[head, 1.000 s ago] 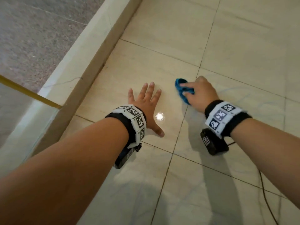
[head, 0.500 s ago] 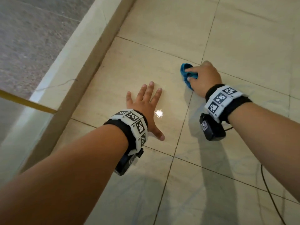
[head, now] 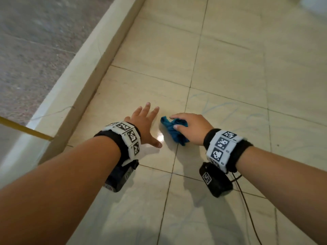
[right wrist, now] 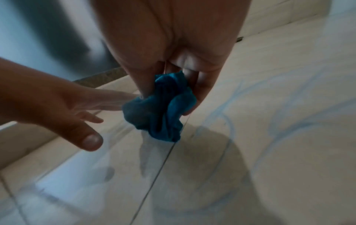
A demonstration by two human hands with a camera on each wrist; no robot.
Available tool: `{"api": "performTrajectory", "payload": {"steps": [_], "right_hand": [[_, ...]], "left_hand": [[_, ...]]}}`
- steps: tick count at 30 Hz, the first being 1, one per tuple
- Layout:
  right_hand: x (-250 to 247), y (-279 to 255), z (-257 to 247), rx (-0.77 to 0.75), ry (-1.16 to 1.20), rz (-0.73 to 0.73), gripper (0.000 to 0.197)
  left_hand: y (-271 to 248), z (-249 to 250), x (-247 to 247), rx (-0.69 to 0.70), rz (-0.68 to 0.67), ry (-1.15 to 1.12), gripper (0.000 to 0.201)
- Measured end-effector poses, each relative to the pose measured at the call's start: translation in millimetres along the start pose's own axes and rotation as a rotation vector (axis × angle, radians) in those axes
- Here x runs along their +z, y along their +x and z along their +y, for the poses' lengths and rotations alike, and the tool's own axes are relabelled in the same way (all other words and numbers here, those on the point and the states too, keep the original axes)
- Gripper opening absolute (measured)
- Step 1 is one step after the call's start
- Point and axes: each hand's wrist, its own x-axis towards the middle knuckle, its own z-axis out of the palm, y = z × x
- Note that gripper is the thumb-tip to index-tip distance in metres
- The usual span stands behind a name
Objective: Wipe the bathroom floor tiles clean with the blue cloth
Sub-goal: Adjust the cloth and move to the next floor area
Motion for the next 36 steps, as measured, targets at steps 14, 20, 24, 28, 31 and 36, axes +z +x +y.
{"api": "performTrajectory", "payload": {"steps": [14,20,24,28,31,36], "right_hand": [[-126,-38,-26,-0.125,-0.114,-0.022,0.029],[-137,-25,-1,-0.161,-0.124,-0.012,0.029],[-132,-3,18,-0.198,-0.026,0.037,0.024],[-132,11,27,-0.133,0.254,0.008,0.021],[-133,6,24,-0.034,0.569,-0.121,0.020],[-132,0,26,0.096,0.813,-0.257,0.019]], "left_hand": [[-41,68,-96,0.281,0.188,-0.267,0.046],[-35,78,-111,0.178,0.252,-0.185,0.011],[-29,82,-107,0.053,0.233,-0.159,0.010],[-37,95,-119,-0.013,0.211,-0.089,0.011],[-45,102,-130,-0.032,0.144,-0.053,0.011],[-32,94,-133,0.050,0.131,-0.073,0.013]]}}
